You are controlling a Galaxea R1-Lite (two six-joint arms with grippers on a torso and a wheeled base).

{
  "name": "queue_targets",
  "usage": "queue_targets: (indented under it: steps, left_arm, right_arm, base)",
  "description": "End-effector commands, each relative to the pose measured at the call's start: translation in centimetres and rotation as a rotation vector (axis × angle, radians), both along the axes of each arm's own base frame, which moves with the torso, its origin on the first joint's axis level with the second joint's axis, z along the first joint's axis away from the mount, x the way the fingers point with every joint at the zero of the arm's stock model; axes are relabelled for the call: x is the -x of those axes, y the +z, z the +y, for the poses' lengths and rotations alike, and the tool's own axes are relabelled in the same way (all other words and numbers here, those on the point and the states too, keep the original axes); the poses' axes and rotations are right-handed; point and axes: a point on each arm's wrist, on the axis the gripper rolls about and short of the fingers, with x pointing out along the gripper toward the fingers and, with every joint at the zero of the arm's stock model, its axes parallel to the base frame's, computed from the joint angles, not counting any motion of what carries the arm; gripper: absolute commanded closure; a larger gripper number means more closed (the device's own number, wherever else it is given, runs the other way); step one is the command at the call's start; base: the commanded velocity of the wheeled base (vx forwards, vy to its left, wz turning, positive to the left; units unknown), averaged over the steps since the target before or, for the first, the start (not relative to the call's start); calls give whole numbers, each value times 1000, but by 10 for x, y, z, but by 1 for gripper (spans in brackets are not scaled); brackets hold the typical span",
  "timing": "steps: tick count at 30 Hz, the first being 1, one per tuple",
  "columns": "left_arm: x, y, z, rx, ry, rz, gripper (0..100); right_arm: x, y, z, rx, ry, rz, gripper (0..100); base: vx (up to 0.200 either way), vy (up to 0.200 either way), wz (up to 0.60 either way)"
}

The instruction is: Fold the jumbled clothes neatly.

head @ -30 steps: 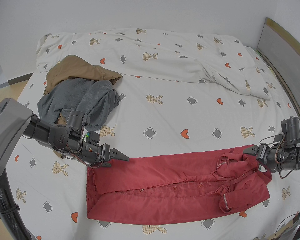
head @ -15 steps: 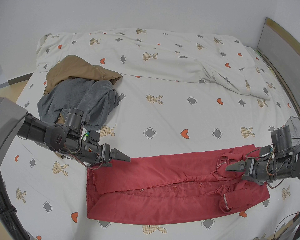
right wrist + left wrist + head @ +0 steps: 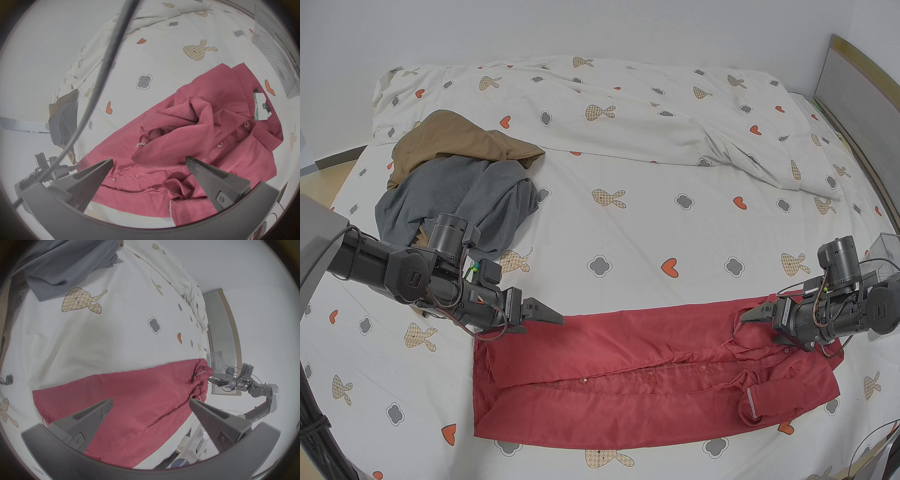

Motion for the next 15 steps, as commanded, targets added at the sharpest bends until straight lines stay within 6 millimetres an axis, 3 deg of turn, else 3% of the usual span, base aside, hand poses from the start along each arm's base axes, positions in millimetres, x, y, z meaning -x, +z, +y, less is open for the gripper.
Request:
queue_targets:
  steps: [1,10,15]
  left_arm:
    - [0,-1,0,-1,0,3,0]
    - [0,-1,-1,-1,-3,4,0]
    - [-1,-4,-1,-4,-2,10,0]
  right_arm:
    - [-2,2,-3,-3,-12,-9,0]
    - [-20,-12,-14,5,-58,34,0]
    - [-21,-11,-14,-4,-49,29,0]
  base:
    - [0,0,0]
    - [0,0,0]
    - [0,0,0]
